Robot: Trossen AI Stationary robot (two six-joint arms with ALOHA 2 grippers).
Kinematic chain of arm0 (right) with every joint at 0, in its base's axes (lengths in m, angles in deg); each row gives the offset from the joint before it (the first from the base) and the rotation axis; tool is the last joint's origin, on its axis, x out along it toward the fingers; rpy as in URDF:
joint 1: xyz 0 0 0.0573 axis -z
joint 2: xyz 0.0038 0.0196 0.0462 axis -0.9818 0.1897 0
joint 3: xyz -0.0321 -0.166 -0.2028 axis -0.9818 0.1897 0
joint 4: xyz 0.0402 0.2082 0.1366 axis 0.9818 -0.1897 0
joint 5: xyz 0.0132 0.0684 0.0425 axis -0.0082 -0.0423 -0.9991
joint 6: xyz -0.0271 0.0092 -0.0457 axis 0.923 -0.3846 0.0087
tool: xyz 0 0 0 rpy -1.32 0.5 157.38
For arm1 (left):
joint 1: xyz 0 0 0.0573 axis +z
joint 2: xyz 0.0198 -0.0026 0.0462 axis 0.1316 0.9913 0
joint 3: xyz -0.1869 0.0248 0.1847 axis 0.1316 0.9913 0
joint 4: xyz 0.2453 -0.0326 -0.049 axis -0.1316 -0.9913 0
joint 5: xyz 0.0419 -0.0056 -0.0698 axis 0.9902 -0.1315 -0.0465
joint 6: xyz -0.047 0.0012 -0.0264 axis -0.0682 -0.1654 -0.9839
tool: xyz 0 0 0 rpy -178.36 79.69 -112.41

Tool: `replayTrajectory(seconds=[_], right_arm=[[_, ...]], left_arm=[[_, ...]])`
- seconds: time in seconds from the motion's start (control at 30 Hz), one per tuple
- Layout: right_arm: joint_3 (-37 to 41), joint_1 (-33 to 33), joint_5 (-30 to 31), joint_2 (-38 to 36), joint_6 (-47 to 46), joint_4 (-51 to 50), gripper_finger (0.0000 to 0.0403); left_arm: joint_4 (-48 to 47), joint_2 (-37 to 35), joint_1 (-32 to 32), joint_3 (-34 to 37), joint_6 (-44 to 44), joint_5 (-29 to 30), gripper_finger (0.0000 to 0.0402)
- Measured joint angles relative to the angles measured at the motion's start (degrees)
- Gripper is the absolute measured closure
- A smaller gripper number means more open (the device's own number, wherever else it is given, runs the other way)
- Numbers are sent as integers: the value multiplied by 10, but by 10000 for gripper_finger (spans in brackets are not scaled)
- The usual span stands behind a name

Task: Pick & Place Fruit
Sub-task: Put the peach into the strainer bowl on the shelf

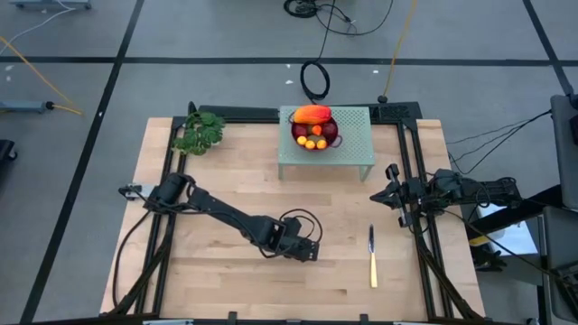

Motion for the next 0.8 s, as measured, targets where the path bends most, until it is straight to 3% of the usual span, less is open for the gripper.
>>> replayTrajectory(seconds=[0.47, 0.8], right_arm=[[0, 0, 0, 0, 0, 0, 403], [0, 0, 0, 0, 0, 0, 403]], left_arm=[[5, 0, 2, 0, -15, -20, 151], [8, 4, 4, 0, -20, -2, 151]])
